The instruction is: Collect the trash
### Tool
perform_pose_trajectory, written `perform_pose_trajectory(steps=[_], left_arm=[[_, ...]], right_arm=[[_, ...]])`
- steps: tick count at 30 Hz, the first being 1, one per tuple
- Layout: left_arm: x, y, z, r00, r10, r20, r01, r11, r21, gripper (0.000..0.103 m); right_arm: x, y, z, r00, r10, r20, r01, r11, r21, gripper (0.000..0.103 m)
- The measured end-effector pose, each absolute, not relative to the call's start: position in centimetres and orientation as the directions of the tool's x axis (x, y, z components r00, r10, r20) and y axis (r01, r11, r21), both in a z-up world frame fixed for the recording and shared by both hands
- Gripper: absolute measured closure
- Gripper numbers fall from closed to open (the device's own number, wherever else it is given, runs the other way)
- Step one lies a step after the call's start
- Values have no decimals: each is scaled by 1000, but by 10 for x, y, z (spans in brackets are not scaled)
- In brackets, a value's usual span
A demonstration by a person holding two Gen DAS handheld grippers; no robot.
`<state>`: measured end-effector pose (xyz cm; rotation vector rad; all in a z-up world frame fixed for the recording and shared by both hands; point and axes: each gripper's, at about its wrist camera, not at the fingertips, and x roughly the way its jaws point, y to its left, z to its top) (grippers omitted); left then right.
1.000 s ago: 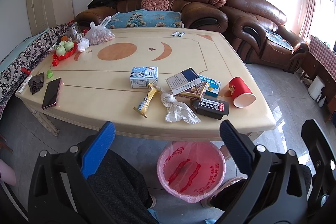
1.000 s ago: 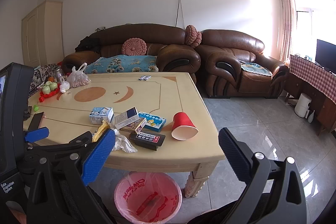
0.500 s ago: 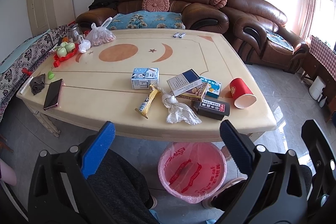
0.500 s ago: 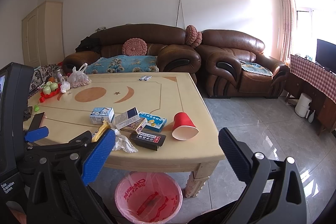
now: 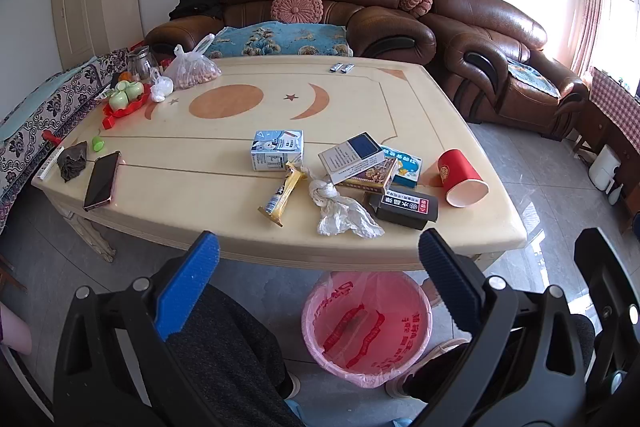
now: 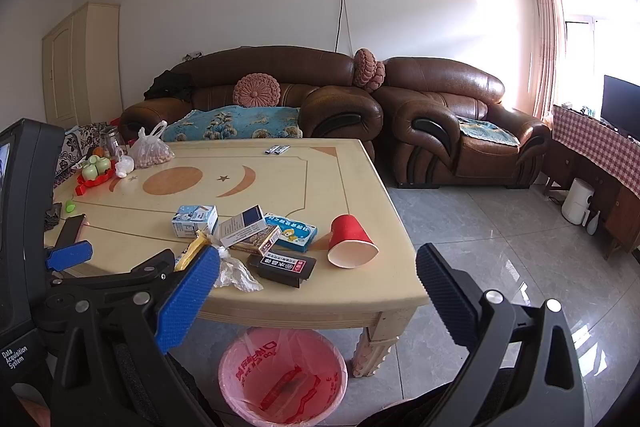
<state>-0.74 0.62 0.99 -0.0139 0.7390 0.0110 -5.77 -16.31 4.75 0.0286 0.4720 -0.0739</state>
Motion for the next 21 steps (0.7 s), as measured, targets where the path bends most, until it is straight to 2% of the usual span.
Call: perform_pose_trajectory(steps=[11, 21], left_arm=[[-6, 7, 13, 734, -17, -678, 16, 1000, -7, 5], [12, 41, 11, 713, -29, -701, -8, 999, -50, 5]], right_arm=[[-57, -162, 48, 887, -47, -460, 61, 998, 15, 7], [-43, -182, 46, 887, -43, -460, 68, 997, 38, 7]])
